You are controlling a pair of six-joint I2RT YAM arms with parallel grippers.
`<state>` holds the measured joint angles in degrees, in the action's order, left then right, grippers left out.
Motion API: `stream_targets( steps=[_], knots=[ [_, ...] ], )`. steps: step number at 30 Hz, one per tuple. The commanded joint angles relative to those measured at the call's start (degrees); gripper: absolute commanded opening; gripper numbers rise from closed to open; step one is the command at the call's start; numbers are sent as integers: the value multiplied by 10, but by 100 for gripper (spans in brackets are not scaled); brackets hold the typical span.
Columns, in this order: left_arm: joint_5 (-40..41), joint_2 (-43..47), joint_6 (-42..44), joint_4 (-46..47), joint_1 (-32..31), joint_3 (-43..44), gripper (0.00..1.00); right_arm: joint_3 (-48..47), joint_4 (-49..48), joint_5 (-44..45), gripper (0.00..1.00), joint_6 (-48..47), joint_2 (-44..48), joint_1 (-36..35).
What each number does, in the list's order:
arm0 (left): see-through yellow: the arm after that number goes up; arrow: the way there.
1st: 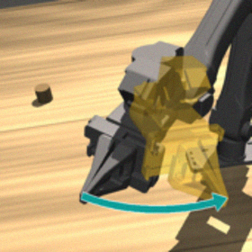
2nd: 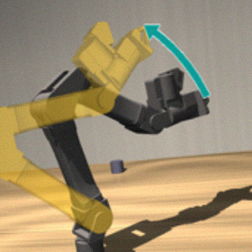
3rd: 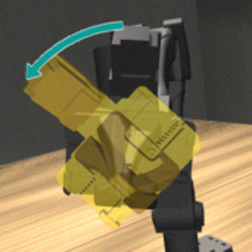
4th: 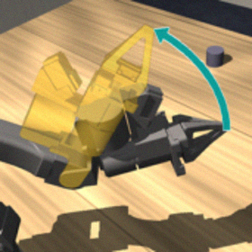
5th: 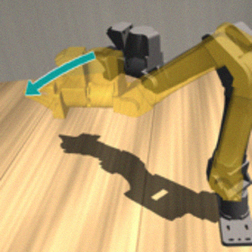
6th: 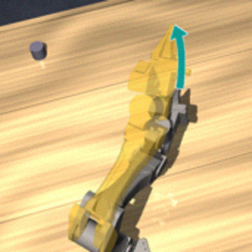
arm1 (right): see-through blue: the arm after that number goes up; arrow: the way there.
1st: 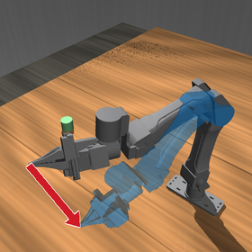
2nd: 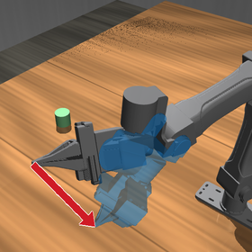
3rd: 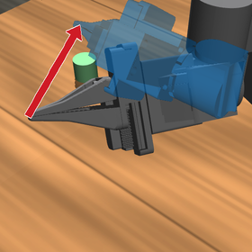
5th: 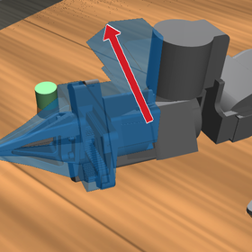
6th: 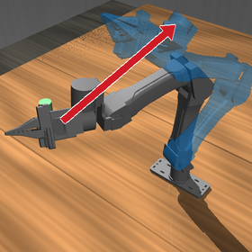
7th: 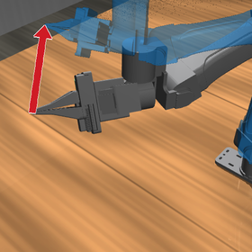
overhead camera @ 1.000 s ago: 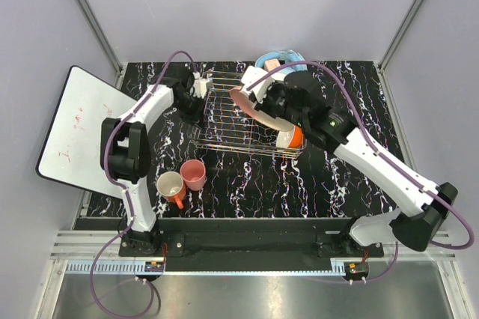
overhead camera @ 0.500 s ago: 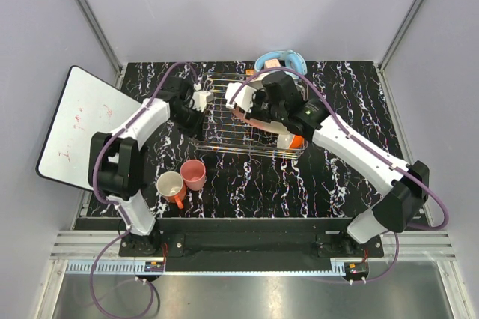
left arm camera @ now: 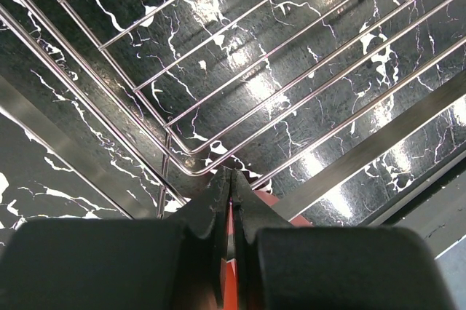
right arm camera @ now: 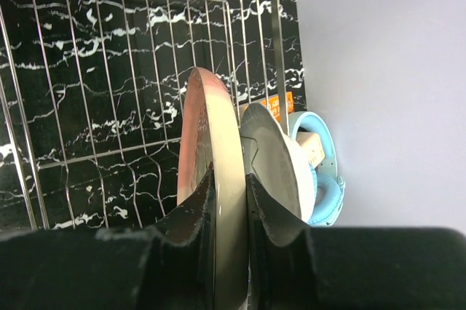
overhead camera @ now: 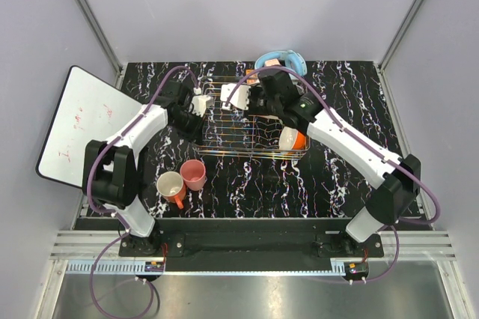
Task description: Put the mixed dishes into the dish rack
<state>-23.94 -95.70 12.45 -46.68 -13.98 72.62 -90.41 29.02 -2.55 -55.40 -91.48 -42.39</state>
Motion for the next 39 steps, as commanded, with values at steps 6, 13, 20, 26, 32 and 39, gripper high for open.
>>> stream_targets(
  steps=[6, 13, 20, 26, 32, 39],
  knots=[
    [-2, 29, 15, -22, -1, -16, 6, -28, -41, 10, 0, -66, 3, 9],
    [-1, 28, 14, -22, -1, -8, 6, -15, -36, 12, 0, -70, 0, 12],
    [0, 26, 14, -22, -1, -3, 5, 4, -34, 11, 0, -62, 10, 16],
    [4, 20, 12, -19, -1, 0, 5, 33, -37, 4, 0, -51, 21, 24],
    [4, 17, 11, -18, -1, 4, 5, 61, -45, -4, 0, -43, 27, 35],
    [6, 10, 10, -17, -2, 10, 5, 88, -46, -2, 0, -69, 21, 45]
  ],
)
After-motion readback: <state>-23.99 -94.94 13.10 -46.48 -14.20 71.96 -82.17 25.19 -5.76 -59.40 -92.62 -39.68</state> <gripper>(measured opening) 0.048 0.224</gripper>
